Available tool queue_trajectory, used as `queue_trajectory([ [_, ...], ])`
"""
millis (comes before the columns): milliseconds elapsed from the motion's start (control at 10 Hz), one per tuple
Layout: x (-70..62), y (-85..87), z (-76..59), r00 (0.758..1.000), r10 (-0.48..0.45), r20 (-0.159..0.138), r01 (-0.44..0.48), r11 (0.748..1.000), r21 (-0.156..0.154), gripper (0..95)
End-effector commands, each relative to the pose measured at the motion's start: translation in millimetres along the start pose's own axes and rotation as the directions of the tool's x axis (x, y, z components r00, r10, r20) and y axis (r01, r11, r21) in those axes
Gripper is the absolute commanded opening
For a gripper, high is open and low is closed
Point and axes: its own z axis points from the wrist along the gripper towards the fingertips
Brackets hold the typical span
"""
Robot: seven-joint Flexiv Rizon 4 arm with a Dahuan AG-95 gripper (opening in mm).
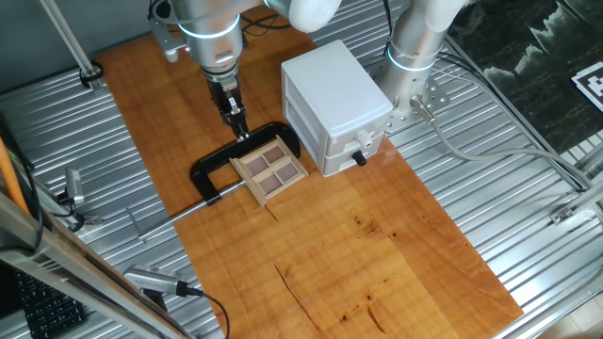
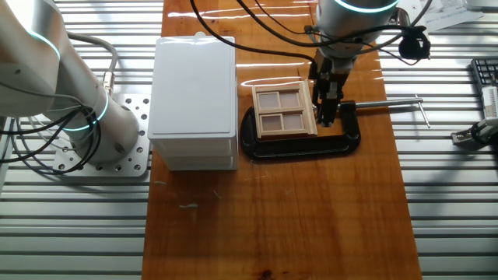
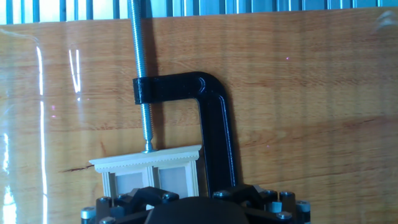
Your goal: Open a sliding window
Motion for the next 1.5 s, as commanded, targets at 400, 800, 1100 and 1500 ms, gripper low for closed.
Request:
queue_trajectory([
  [400,0.2,0.1,-0.4,1.0,-0.003,0.023,0.004,1.0,-0.03,0.0],
  [800,0.2,0.2,-0.6,1.0,-0.003,0.023,0.004,1.0,-0.03,0.0],
  [1100,0.1,0.3,-0.7,1.0,-0.004,0.022,0.005,0.999,-0.033,0.0],
  [1500,0.0,0.5,-0.2,1.0,-0.013,0.012,0.013,0.999,-0.034,0.0],
])
